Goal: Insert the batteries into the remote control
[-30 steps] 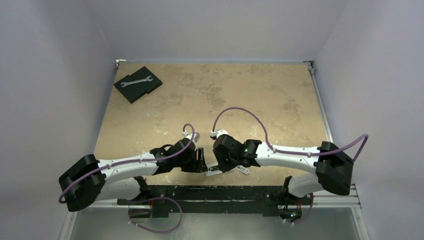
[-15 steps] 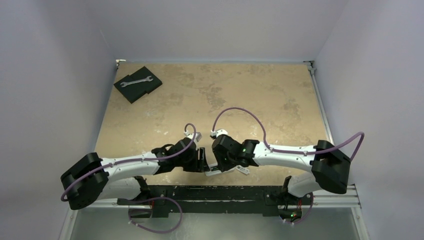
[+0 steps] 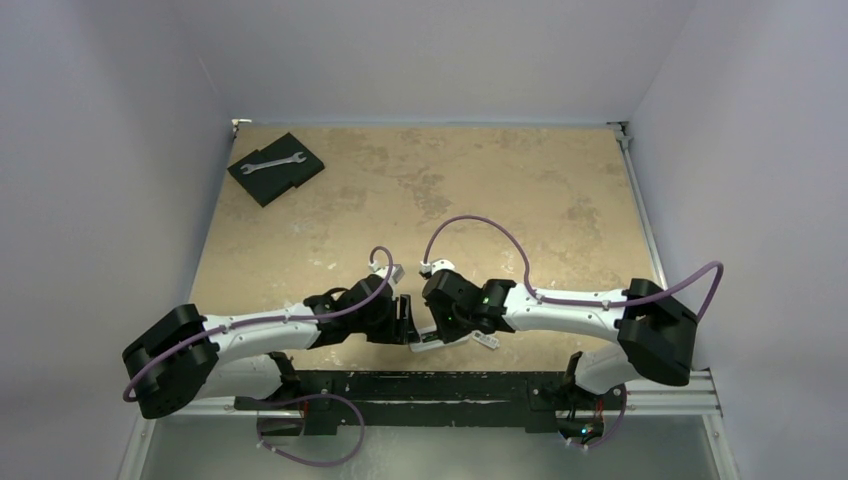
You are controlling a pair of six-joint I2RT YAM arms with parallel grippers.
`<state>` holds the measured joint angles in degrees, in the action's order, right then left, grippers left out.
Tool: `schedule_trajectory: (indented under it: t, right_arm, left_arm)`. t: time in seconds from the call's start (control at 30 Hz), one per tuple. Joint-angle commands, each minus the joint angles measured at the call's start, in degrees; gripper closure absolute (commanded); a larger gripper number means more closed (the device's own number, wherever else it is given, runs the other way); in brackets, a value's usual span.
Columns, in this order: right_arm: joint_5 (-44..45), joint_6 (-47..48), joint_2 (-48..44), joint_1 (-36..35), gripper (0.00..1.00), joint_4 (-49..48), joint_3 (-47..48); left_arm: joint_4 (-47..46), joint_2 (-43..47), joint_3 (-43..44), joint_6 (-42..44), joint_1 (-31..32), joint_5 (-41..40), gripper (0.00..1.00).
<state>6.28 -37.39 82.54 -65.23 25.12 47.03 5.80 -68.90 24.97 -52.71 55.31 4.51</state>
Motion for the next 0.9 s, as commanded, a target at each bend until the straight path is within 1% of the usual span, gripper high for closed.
schedule_trajectory:
  t: [0.0, 0.23, 0.5, 0.73, 0.87]
  right_arm:
    - [-0.72, -0.60, 0.33, -0.25, 0.83, -1.66, 1.76]
    - [-2.08, -0.32, 1.33, -0.29, 0.87, -2.14, 1.67]
    - [-2.70, 0.29, 3.49, -0.81, 0.89, -1.78, 2.64]
    - [0.69, 0.56, 6.15, -1.77, 0.89, 1.55, 4.71]
    - [3.60, 0.24, 8.71, -2.21, 0.87, 4.53, 6.55]
  left_arm:
    - [-1.05, -1.92, 0.17, 1.28, 0.41, 0.41, 0.44]
    - [-2.59, -3.45, 0.18, 1.15, 0.41, 0.93, 0.44]
    - [-3.23, -4.07, 0.11, 1.23, 0.41, 1.09, 0.44]
    - [-3.79, -4.27, -0.23, 1.29, 0.41, 1.29, 0.44]
    - [-3.87, -4.33, -0.32, 1.44, 0.42, 1.38, 0.44]
